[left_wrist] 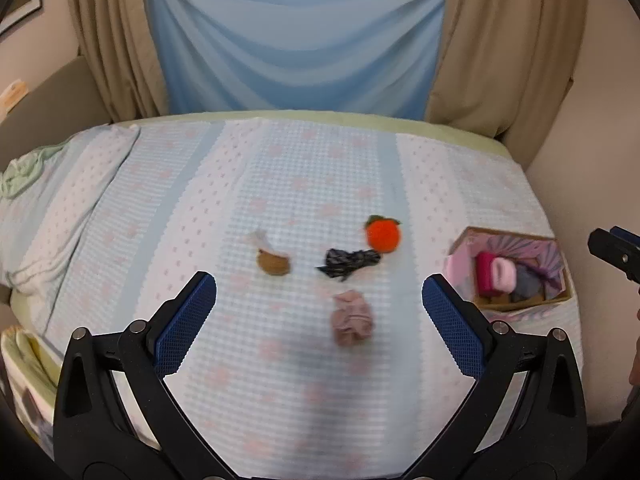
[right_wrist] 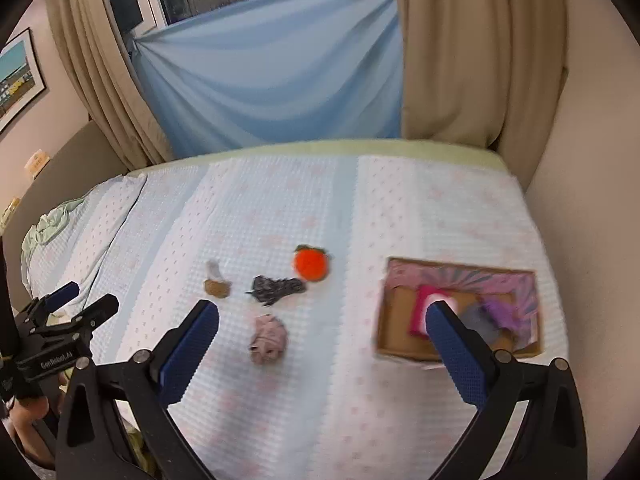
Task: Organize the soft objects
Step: 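Withdraw both tools from the box toward the remaining items, then grasp the fuzzy brown brush with the left tool while the right tool grasps the black scrunchie, then carry the brush and black scrunchie into the box and release them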
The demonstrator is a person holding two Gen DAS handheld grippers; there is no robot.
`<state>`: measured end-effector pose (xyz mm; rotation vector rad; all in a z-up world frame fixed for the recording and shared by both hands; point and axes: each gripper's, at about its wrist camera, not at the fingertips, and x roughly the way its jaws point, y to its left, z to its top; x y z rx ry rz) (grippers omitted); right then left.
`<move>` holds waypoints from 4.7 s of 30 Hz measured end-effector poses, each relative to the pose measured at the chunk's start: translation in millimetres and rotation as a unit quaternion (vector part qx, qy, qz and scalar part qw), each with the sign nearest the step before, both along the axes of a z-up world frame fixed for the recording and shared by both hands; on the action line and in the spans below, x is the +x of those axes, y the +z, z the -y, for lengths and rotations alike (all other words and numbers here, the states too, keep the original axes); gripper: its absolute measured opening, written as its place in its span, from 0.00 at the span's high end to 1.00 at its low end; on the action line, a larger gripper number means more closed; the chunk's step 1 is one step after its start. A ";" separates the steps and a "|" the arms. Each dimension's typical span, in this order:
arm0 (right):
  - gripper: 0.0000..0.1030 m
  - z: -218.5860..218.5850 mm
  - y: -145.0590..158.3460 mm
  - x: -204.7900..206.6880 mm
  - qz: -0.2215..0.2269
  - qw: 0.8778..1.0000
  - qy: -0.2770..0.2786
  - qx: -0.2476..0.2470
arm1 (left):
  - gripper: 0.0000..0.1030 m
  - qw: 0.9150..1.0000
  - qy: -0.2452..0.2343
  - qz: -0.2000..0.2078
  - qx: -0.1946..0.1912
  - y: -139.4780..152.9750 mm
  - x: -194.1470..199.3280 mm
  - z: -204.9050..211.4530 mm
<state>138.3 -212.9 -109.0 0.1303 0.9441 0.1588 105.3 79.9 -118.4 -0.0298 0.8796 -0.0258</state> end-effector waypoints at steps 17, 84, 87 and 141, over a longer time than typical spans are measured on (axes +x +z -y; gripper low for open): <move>0.00 -121.7 -132.3 88.4 -0.114 0.989 -0.080 0.042 | 0.00 0.993 -0.086 -0.085 -0.001 -141.1 105.5 -111.7; 0.70 -126.4 -112.5 123.4 -0.097 0.988 -0.111 0.051 | 0.52 0.993 -0.098 -0.064 -0.029 -146.0 180.5 -81.4; 0.70 -102.9 -79.9 108.1 -0.075 0.989 -0.117 0.050 | 0.52 0.993 -0.104 -0.038 -0.038 -103.8 167.5 -67.3; 0.03 294.0 -200.8 99.7 -0.156 0.971 -0.136 0.118 | 0.00 0.959 -0.177 -0.218 0.044 -225.7 130.2 365.9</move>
